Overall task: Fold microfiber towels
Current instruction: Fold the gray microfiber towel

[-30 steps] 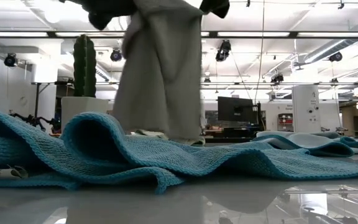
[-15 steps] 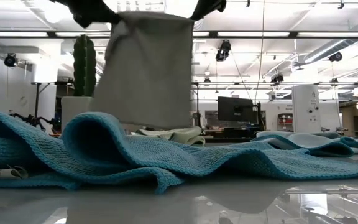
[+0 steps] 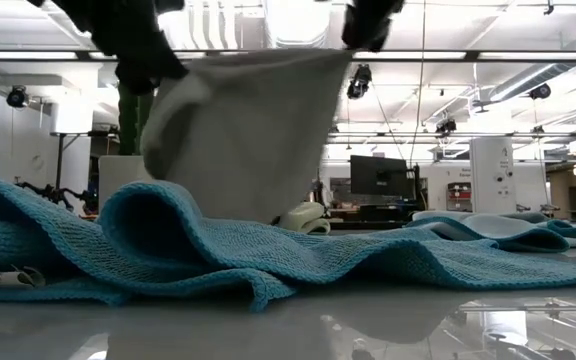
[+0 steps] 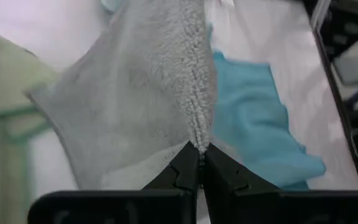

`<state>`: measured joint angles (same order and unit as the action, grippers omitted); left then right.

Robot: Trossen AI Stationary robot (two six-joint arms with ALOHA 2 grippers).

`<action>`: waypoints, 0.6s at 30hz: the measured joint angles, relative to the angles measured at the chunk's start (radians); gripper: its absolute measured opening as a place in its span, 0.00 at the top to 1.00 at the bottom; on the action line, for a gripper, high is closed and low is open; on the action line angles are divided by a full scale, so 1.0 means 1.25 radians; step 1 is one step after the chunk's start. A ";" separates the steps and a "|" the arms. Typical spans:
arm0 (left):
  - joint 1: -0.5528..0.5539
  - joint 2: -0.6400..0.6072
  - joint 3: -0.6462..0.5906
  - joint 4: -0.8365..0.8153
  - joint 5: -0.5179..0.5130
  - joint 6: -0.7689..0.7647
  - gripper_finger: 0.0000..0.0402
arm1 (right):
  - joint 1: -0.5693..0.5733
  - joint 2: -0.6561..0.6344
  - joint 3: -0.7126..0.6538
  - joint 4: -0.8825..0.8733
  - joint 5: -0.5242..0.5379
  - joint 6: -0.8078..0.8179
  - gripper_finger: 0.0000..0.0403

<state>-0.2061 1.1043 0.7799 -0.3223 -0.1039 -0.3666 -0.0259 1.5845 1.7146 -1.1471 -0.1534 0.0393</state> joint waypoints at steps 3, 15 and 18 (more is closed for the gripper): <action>-0.042 0.085 0.002 0.093 0.021 -0.020 0.97 | 0.033 0.000 -0.069 0.000 -0.053 0.024 0.97; -0.120 0.289 0.018 0.296 0.237 -0.148 0.65 | 0.153 0.000 -0.271 0.069 -0.203 0.119 0.97; -0.119 0.287 0.020 0.270 0.243 -0.149 0.62 | 0.165 0.000 -0.291 0.086 -0.256 0.142 0.97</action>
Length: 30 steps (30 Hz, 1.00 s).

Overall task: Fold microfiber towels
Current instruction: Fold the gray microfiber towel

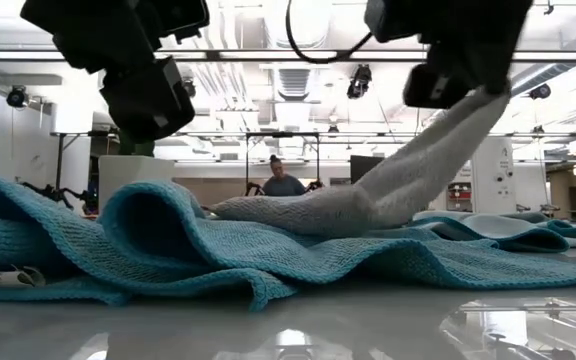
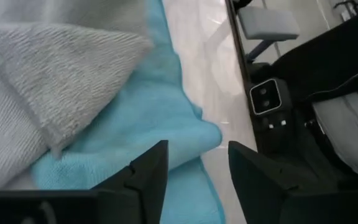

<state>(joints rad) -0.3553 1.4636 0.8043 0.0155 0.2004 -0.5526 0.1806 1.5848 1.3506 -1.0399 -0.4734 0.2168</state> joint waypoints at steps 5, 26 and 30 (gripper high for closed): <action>0.022 -0.025 -0.001 -0.071 -0.097 0.056 0.61 | 0.005 0.000 -0.023 -0.002 -0.041 0.006 0.97; 0.136 0.154 -0.022 -0.103 -0.382 0.157 0.61 | 0.021 0.000 -0.060 0.100 0.128 -0.047 0.97; 0.140 0.179 -0.013 -0.096 -0.408 0.158 0.61 | 0.017 0.000 -0.069 0.111 0.121 -0.042 0.93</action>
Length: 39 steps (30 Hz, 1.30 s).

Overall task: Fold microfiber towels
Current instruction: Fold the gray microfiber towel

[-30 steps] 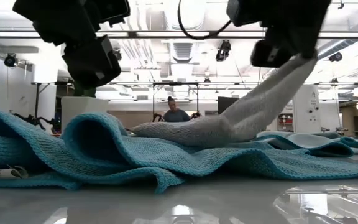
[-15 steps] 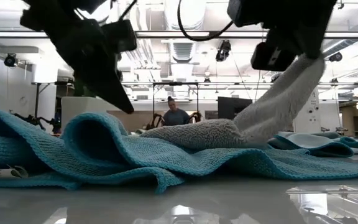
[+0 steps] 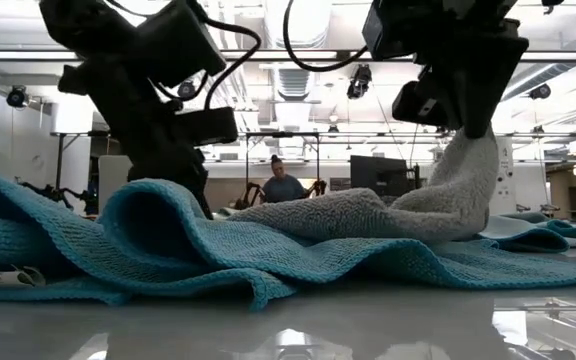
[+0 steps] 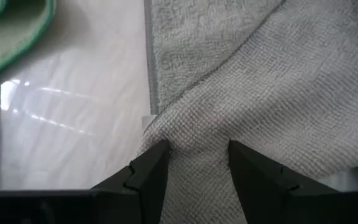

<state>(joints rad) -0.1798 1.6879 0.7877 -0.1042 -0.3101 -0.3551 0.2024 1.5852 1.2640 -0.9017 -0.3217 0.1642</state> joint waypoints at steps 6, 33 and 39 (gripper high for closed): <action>0.033 -0.017 0.001 -0.055 -0.066 0.075 0.61 | -0.016 0.000 0.000 0.012 0.000 0.014 0.76; -0.102 -0.165 0.005 0.035 0.111 0.144 0.61 | -0.082 0.000 -0.216 0.454 0.012 -0.125 0.43; -0.137 -0.085 0.019 0.058 0.038 0.095 0.61 | -0.082 0.000 -0.262 0.544 0.005 -0.091 0.44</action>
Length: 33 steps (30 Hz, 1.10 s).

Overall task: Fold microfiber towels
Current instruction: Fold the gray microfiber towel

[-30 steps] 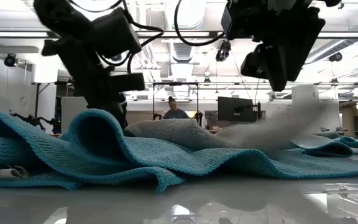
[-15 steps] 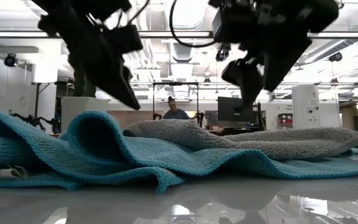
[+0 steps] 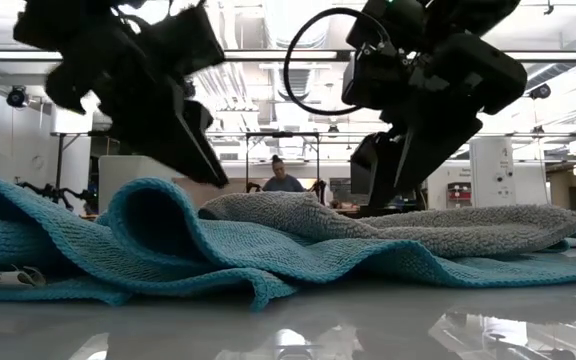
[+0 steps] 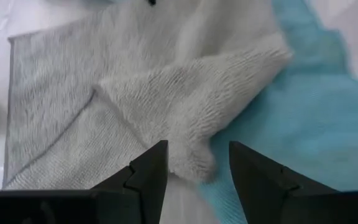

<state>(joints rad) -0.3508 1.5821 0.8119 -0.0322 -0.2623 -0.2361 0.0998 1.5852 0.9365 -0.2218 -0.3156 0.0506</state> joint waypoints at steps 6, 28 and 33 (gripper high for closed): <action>-0.002 0.036 0.013 0.001 -0.005 -0.032 0.61 | 0.000 0.000 -0.005 0.003 -0.002 0.012 0.44; -0.008 0.006 0.013 0.016 0.069 -0.103 0.99 | 0.018 -0.053 0.030 -0.109 -0.001 0.017 0.44; -0.009 -0.076 0.013 -0.019 0.170 -0.244 1.00 | 0.060 -0.095 0.036 -0.232 -0.002 0.089 0.44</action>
<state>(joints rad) -0.3617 1.4868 0.8280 -0.0559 -0.0496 -0.5413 0.1746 1.4662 0.9821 -0.5122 -0.3176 0.1613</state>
